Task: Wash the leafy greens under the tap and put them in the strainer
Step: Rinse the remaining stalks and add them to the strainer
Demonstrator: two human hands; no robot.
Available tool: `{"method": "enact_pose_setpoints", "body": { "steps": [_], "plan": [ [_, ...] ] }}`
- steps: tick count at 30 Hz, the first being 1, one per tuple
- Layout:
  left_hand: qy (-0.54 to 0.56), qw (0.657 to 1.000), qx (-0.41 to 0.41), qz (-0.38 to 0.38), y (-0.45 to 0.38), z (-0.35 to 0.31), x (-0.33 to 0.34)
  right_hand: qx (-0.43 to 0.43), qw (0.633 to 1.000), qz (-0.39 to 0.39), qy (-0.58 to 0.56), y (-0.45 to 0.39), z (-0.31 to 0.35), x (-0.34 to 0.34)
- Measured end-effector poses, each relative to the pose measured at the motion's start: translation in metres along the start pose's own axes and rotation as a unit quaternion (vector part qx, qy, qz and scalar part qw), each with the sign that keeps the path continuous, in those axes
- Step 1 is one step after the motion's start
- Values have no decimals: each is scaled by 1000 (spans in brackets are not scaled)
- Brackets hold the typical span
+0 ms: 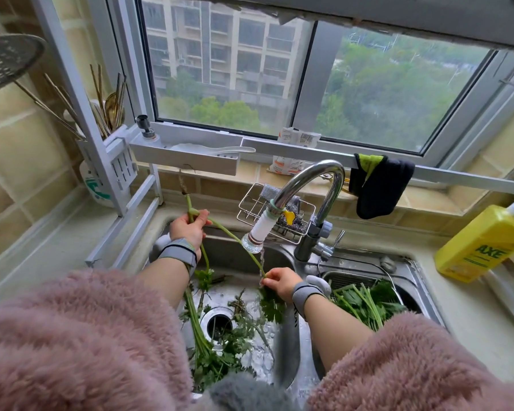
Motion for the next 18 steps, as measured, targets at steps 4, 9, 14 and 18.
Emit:
{"method": "enact_pose_setpoints", "body": {
  "steps": [4,9,14,18],
  "plan": [
    [-12,1000,-11,-13,2,10,-6,-8,990,-78,-117,-1,10,-12],
    [-10,1000,-22,-8,7,18,-4,19,908,-37,-417,-7,19,7],
    [2,999,-35,-3,11,21,-4,46,866,-50,-495,-4,26,8],
    [5,999,-50,7,13,26,-3,85,862,-45,-497,-1,25,10]
  ]
}}
Point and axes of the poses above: each hand's wrist, its own y-axis away from the middle knuckle, its own x-axis out of the palm, z = x × y, the point moved 9 cm from there along -y, towards the middle knuckle, and after that the axes turned 11 degrees about -y, right-handed, at the moved point
